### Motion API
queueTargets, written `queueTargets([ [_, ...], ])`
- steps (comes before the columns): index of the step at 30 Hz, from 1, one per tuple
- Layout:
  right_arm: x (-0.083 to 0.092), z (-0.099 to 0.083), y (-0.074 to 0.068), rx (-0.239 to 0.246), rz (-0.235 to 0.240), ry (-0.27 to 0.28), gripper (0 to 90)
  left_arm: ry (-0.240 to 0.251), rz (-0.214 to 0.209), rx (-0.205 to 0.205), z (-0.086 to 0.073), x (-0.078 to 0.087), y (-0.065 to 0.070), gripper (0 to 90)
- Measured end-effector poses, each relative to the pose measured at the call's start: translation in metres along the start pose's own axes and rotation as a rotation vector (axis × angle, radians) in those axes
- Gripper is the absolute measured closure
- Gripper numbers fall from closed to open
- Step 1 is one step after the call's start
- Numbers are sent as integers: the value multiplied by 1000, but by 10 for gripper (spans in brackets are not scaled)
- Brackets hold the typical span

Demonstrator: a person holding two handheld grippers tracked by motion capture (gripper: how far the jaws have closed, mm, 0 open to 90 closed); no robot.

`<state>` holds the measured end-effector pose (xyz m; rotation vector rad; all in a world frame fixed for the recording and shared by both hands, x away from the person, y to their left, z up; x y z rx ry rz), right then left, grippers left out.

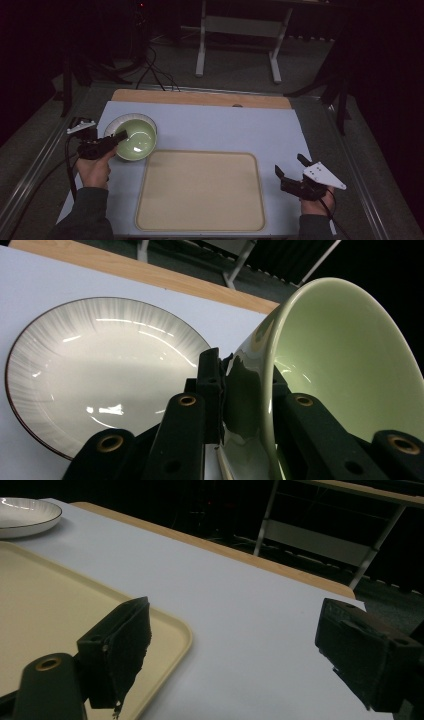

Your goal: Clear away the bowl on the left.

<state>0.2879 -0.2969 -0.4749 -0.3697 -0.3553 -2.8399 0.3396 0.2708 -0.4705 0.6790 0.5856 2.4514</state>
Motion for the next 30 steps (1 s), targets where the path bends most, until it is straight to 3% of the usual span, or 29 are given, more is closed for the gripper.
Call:
queueTargets([
  [30, 1, 1, 1, 0, -1, 7, 144, -56, -71, -47, -26, 10, 29, 794],
])
Point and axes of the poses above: each handheld gripper's, and its own axes: x roughly backward along the jaws, z roughly out of its top, y roughly to its right, the point moved 3 cm from there along -x, roughly forward along the jaws, and after that the axes turned 11 degrees about -z, right-handed, at the moved point
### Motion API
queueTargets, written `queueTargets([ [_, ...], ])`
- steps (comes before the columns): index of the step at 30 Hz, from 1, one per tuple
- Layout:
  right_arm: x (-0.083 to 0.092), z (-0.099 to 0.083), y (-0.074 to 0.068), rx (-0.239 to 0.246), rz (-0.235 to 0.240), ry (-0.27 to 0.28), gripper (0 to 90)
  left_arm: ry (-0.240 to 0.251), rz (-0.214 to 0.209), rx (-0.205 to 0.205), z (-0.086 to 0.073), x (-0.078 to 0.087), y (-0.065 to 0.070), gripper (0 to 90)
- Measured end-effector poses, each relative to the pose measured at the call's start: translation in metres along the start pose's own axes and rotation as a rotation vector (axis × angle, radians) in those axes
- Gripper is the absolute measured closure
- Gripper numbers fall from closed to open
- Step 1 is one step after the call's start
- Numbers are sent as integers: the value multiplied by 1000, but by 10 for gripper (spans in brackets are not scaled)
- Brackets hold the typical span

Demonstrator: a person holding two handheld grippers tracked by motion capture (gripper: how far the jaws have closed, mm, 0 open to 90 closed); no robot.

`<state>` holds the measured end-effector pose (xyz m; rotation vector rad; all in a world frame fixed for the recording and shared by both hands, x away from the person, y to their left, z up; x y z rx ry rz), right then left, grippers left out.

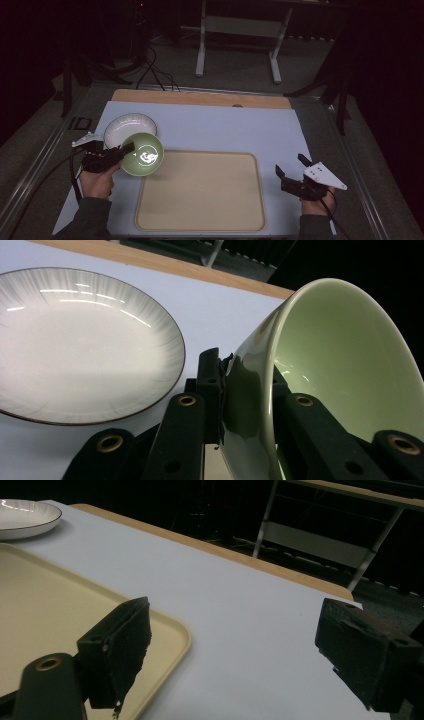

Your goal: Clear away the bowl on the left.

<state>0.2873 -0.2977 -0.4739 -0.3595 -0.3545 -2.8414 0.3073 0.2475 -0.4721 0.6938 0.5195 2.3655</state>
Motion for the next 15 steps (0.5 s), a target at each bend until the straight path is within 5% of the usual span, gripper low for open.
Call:
queueTargets([
  [15, 0, 0, 0, 2, 1, 1, 143, -30, -27, -11, -10, -2, 10, 794],
])
Point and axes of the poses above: each handheld gripper's, and its own axes: x roughly backward along the jaws, z roughly out of its top, y roughly to its right, the point moved 3 cm from there along -x, roughly forward along the jaws, and after that the axes turned 11 degrees about -z, right-handed, at the moved point
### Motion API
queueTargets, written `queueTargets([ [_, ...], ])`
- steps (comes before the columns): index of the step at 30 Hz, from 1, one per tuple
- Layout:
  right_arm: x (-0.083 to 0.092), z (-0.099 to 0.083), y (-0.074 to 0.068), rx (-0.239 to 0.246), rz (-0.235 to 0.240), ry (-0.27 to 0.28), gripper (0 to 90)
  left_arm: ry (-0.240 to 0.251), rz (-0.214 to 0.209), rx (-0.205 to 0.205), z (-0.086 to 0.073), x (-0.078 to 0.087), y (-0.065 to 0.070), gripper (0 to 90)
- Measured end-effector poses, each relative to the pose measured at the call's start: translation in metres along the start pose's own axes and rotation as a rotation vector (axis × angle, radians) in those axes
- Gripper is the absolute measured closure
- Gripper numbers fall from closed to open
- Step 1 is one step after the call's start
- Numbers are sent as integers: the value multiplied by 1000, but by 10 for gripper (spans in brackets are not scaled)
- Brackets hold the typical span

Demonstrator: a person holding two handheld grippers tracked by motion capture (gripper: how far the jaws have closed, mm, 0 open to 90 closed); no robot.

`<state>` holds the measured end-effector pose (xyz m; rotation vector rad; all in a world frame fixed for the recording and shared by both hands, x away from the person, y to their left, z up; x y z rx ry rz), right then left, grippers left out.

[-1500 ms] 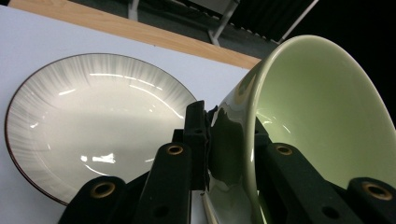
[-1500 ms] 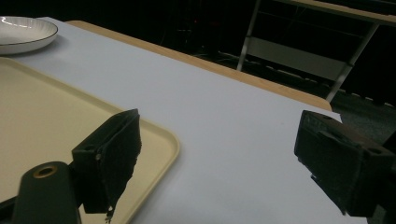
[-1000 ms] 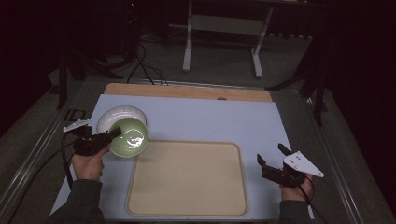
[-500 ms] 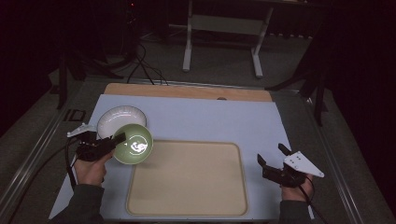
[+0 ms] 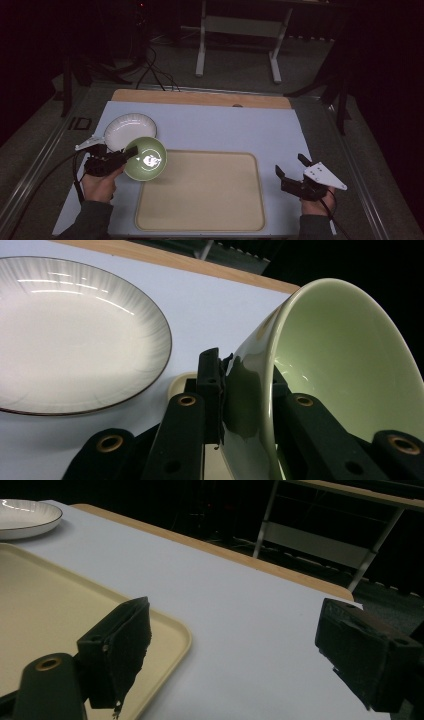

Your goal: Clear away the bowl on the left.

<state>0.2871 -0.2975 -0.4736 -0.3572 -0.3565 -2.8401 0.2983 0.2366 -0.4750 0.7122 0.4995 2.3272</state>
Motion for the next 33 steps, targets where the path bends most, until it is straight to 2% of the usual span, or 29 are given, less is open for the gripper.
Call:
queueTargets([
  [13, 0, 1, 0, 1, 4, 4, 144, -40, -16, -14, -7, -9, 8, 794],
  [19, 0, 1, 0, 2, 8, 6, 143, -44, -8, -19, -7, -10, 9, 794],
  [33, 0, 1, 0, 8, 7, 6, 143, -60, -29, -25, -9, -15, 15, 794],
])
Point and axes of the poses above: each handheld gripper's, and its own axes: x roughly backward along the jaws, z roughly out of its top, y roughly to its right, the point moved 3 cm from there along -x, roughly forward along the jaws, and after that the axes turned 11 degrees about -z, right-handed, at the moved point
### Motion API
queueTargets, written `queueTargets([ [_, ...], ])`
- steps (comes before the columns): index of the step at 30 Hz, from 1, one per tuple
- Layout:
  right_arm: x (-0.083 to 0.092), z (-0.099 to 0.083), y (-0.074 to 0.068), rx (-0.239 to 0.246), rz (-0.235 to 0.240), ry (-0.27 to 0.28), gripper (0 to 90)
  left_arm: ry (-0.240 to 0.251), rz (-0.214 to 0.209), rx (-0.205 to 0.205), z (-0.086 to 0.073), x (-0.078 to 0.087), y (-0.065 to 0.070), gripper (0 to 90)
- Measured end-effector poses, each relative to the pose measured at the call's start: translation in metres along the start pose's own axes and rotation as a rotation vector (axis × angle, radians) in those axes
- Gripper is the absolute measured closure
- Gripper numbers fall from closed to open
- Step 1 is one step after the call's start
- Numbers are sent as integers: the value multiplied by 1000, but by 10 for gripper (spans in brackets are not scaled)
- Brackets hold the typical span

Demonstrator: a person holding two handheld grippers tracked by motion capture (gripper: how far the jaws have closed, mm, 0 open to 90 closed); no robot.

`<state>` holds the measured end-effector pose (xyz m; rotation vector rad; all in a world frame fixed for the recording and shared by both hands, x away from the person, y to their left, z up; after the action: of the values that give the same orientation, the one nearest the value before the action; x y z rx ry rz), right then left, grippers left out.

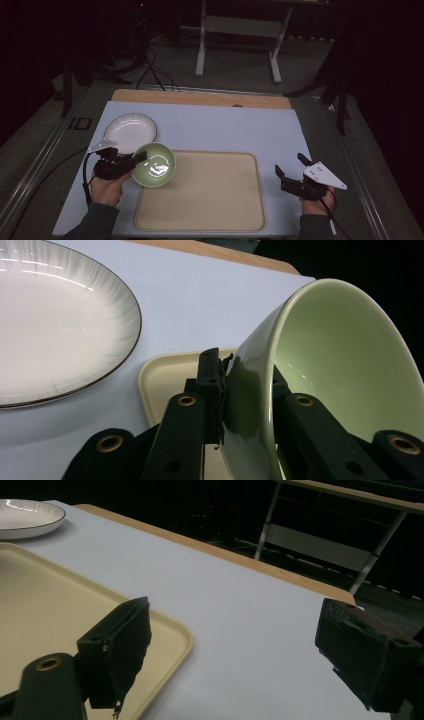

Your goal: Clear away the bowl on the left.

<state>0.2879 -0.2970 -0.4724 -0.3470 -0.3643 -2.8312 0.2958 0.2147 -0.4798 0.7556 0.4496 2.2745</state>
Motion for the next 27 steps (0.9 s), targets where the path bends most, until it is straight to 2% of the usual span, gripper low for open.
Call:
queueTargets([
  [16, 0, 0, 0, 4, 0, -1, 143, -37, -32, -23, -4, -12, 11, 793],
  [27, 0, 0, -1, 6, 1, -3, 144, -37, -38, -16, -5, -17, 14, 791],
])
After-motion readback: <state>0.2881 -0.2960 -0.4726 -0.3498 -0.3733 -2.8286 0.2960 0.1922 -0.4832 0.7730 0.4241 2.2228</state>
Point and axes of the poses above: each handheld gripper's, and its own axes: x roughly backward along the jaws, z roughly out of its top, y roughly to its right, the point moved 3 cm from there along -x, roughly forward along the jaws, and after that the axes turned 11 degrees about -z, right-handed, at the moved point
